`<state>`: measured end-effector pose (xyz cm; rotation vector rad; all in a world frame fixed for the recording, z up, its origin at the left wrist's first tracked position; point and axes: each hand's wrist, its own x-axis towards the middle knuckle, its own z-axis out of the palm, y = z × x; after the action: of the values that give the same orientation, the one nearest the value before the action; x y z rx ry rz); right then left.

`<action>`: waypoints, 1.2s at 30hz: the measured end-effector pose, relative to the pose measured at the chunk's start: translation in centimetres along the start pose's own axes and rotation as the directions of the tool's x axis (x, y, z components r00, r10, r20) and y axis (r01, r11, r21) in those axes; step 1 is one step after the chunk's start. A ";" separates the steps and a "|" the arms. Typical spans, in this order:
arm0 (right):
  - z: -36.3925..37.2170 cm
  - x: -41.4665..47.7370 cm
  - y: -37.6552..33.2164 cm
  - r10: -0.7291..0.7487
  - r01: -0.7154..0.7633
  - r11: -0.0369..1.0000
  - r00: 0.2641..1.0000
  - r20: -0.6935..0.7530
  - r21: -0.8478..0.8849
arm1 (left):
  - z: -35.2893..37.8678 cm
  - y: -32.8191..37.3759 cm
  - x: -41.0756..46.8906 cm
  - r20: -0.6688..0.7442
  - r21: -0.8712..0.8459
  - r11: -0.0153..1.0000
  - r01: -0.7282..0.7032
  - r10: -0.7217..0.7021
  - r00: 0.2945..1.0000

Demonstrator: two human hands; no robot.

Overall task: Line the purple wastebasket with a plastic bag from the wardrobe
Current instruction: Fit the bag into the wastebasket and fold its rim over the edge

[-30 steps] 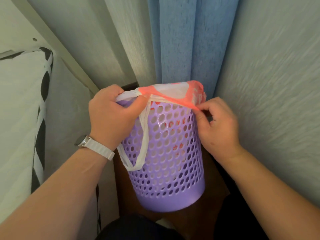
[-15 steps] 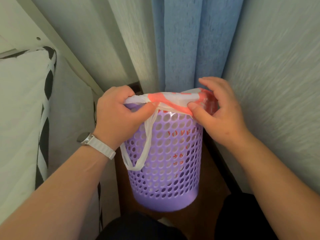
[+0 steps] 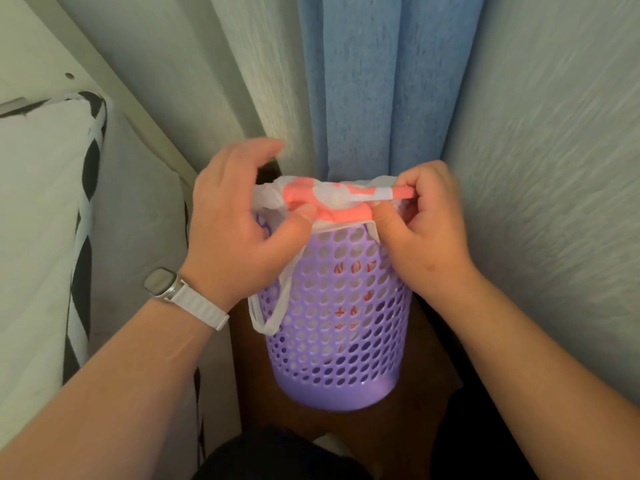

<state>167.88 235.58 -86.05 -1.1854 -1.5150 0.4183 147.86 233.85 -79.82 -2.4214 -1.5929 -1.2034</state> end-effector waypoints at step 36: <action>-0.3 -0.6 -0.2 -0.071 0.097 0.983 0.983 0.167 -0.153 | 0.7 -0.8 -0.5 0.235 -0.067 0.998 0.008 0.008 0.972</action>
<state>168.00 234.84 -86.12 -1.2307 -1.7594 0.3468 147.52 234.16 -80.92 -2.6947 -1.6316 -1.0186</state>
